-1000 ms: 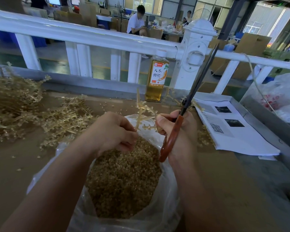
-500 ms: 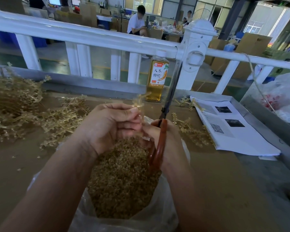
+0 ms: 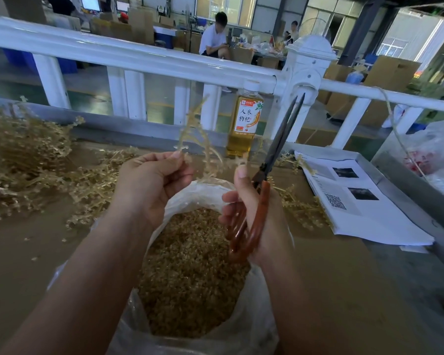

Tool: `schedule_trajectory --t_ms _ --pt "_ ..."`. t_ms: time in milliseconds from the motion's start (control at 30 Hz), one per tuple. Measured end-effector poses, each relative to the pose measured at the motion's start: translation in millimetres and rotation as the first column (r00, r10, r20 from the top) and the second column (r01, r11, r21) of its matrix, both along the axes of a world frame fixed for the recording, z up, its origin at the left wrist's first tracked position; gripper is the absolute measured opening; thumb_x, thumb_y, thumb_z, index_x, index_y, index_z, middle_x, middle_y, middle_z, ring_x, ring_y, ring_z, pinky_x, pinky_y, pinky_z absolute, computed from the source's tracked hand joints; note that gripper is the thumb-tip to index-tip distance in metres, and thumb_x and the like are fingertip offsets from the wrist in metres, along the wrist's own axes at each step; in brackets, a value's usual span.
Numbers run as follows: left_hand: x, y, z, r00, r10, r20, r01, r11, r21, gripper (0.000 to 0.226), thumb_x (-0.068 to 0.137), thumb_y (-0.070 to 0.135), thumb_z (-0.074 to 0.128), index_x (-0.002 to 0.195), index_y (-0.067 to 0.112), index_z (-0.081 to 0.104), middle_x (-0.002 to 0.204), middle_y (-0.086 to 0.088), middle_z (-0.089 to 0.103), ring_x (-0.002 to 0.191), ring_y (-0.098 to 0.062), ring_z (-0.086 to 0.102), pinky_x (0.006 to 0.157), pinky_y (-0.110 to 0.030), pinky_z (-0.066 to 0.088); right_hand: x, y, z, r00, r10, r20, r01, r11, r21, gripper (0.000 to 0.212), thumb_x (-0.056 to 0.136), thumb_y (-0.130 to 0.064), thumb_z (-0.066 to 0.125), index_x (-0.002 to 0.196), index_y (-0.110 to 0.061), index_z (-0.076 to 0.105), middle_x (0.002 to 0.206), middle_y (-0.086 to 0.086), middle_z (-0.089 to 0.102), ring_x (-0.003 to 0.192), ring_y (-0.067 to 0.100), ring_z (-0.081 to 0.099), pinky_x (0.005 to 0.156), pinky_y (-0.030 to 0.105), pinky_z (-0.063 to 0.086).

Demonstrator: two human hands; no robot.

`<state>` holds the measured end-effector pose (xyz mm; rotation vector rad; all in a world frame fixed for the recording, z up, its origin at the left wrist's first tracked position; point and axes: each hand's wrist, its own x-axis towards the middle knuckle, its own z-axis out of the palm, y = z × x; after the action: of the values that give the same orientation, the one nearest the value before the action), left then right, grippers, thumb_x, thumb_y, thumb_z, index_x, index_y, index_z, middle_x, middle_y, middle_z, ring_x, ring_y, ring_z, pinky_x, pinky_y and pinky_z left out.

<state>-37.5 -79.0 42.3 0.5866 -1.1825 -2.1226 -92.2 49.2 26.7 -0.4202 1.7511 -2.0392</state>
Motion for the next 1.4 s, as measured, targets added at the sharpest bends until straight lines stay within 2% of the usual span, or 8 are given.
schedule_trajectory --t_ms 100,167,233,567,733,933,1167,1400 --pt "-0.2 -2.5 0.4 1.0 0.012 -0.015 -0.011 0.998 0.067 0.019 0.09 0.0 0.05 0.072 0.004 0.055 0.044 0.002 0.06 0.043 -0.005 0.06 0.043 -0.014 0.047 3.2 7.5 4.2 0.984 0.167 -0.054 -0.163 0.984 0.077 0.058 0.053 -0.069 0.058 0.074 -0.016 0.053 0.05 -0.004 0.054 0.039 0.01 0.046 0.041 0.022 0.04" --pt "-0.3 -3.5 0.6 1.0 0.009 -0.017 -0.008 0.995 0.098 0.02 0.091 0.001 0.049 0.072 0.004 0.055 0.043 0.002 0.059 0.042 -0.005 0.059 0.042 -0.013 0.046 5.6 10.9 7.5 0.943 0.297 -0.149 -0.261 0.94 0.221 0.045 0.067 -0.067 0.052 0.071 -0.021 0.054 0.049 -0.004 0.054 0.038 0.009 0.045 0.038 0.018 0.038" --pt "-0.2 -4.5 0.7 1.0 0.011 -0.016 -0.009 0.993 0.121 0.021 0.092 0.003 0.048 0.072 0.005 0.055 0.043 0.003 0.058 0.041 -0.004 0.058 0.042 -0.013 0.046 8.9 11.8 10.4 0.892 0.405 -0.2 -0.321 0.88 0.351 0.045 0.066 -0.069 0.048 0.07 -0.025 0.053 0.05 -0.005 0.055 0.038 0.007 0.045 0.036 0.017 0.037" --pt "-1.4 -12.2 -2.2 0.991 0.104 -0.085 -0.101 0.994 0.04 0.022 0.094 0.007 0.048 0.072 0.008 0.053 0.045 0.006 0.055 0.041 -0.003 0.051 0.042 -0.014 0.041 10.2 7.8 10.4 0.798 0.595 -0.097 -0.419 0.663 0.62 0.046 0.06 -0.076 0.031 0.071 -0.033 0.043 0.063 -0.005 0.05 0.046 0.005 0.043 0.047 0.019 0.039" --pt "-0.9 -9.6 -2.5 0.993 0.101 -0.062 -0.104 0.994 -0.041 0.018 0.092 0.005 0.05 0.075 0.008 0.055 0.046 0.006 0.058 0.041 -0.004 0.052 0.041 -0.014 0.042 12.3 7.3 11.2 0.794 0.603 -0.072 -0.427 0.638 0.64 0.044 0.065 -0.074 0.031 0.072 -0.033 0.043 0.063 -0.006 0.05 0.047 0.003 0.043 0.048 0.018 0.04" --pt "-1.4 0.5 -2.1 0.998 0.057 -0.033 -0.062 0.987 -0.15 0.021 0.091 0.003 0.051 0.07 0.007 0.055 0.045 0.006 0.058 0.04 -0.004 0.051 0.04 -0.015 0.041 11.4 6.8 12.5 0.82 0.567 -0.076 -0.4 0.665 0.631 0.037 0.084 -0.066 0.033 0.073 -0.033 0.043 0.065 -0.004 0.05 0.051 0.007 0.043 0.05 0.021 0.039" --pt "-1.3 7.5 -1.3 1.0 0.013 -0.026 -0.017 0.984 -0.179 0.022 0.09 0.001 0.051 0.069 0.007 0.052 0.045 0.004 0.059 0.04 -0.004 0.052 0.04 -0.015 0.041 11.8 7.9 14.6 0.839 0.539 -0.071 -0.407 0.71 0.575 0.037 0.088 -0.06 0.036 0.068 -0.03 0.044 0.064 0.0 0.047 0.049 0.011 0.04 0.049 0.025 0.036" --pt "1.7 4.1 0.5 1.0 -0.004 -0.027 0.0 0.985 -0.172 0.022 0.089 0.003 0.053 0.067 0.007 0.053 0.046 0.004 0.059 0.041 -0.005 0.052 0.041 -0.015 0.042 14.1 6.5 18.6 0.813 0.568 -0.128 -0.39 0.695 0.604 0.044 0.09 -0.057 0.031 0.068 -0.02 0.041 0.062 0.002 0.041 0.047 0.009 0.037 0.049 0.022 0.034"
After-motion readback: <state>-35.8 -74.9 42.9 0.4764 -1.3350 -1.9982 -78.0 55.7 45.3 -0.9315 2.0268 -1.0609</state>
